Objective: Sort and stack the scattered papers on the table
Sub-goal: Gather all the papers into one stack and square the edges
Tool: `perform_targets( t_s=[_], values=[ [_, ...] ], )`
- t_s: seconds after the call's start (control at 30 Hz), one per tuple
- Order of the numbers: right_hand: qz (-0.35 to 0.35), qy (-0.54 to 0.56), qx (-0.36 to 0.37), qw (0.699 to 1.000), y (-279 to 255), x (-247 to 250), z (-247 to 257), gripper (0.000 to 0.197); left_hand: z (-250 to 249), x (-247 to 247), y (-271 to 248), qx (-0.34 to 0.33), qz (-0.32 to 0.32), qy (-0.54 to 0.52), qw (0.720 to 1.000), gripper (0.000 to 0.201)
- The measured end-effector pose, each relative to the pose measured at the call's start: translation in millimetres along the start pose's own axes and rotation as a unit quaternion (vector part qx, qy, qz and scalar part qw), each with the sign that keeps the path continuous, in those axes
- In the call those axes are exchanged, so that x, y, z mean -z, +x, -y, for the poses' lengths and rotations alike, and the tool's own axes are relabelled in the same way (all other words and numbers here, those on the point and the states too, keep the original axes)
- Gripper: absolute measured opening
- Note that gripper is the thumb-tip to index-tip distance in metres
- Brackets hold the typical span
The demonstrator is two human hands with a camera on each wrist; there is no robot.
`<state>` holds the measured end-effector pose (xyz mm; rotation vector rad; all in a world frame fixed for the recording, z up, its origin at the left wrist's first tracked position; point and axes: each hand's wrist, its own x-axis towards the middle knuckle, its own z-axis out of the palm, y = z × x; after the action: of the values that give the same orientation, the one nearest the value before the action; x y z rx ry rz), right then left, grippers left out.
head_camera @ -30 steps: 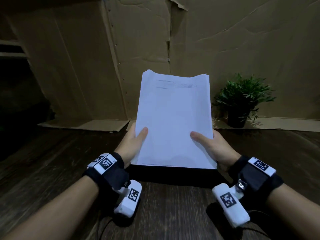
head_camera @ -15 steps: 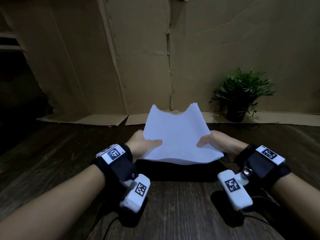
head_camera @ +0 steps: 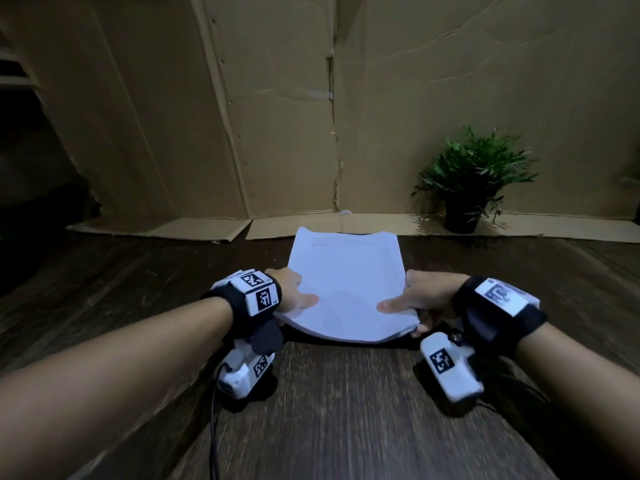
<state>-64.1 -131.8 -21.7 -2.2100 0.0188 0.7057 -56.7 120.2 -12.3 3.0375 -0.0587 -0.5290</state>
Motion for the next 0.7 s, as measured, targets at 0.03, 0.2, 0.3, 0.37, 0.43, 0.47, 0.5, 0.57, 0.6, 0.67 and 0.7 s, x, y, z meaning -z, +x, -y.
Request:
perform_targets(
  t_s=[0.03, 0.2, 0.3, 0.37, 0.43, 0.47, 0.5, 0.57, 0.6, 0.67, 0.7],
  values=[
    [-0.01, -0.026, -0.025, 0.999, -3, 3, 4, 0.04, 1, 1, 1, -0.001, 0.001, 0.017, 1.0, 0.073],
    [-0.136, -0.285, -0.005, 0.949, -11, 20, 33, 0.025, 0, 18, 14, -0.016, -0.061, 0.019, 0.998, 0.078],
    [-0.137, -0.37, 0.023, 0.919, 4, 13, 46, 0.057, -11, 24, 16, -0.037, -0.03, 0.022, 0.999, 0.072],
    [-0.113, -0.405, 0.028, 0.907, 13, 1, 51, 0.069, -18, 20, 20, -0.057, 0.009, 0.031, 0.998, 0.067],
    [-0.096, -0.416, 0.014, 0.904, 21, -6, 54, 0.052, -20, 15, 24, -0.057, 0.018, 0.041, 0.997, 0.07],
    [-0.086, -0.413, 0.011, 0.907, 27, -8, 54, 0.037, -20, 13, 27, -0.06, 0.012, 0.043, 0.997, 0.071],
    [-0.073, -0.417, -0.001, 0.906, 32, -9, 53, 0.028, -20, 11, 28, -0.064, 0.006, 0.047, 0.997, 0.072],
    [-0.068, -0.409, -0.015, 0.91, 37, -8, 51, 0.032, -18, 9, 31, -0.068, 0.003, 0.051, 0.996, 0.072],
    [-0.07, -0.397, -0.018, 0.915, 41, -8, 50, 0.033, -17, 9, 33, -0.07, 0.003, 0.053, 0.996, 0.072],
    [-0.074, -0.378, -0.015, 0.923, 39, -7, 52, 0.031, -17, 6, 33, -0.074, -0.003, 0.06, 0.995, 0.071],
    [-0.071, -0.39, -0.013, 0.918, 40, -7, 53, 0.03, -18, 6, 33, -0.071, -0.006, 0.068, 0.995, 0.069]
  ],
)
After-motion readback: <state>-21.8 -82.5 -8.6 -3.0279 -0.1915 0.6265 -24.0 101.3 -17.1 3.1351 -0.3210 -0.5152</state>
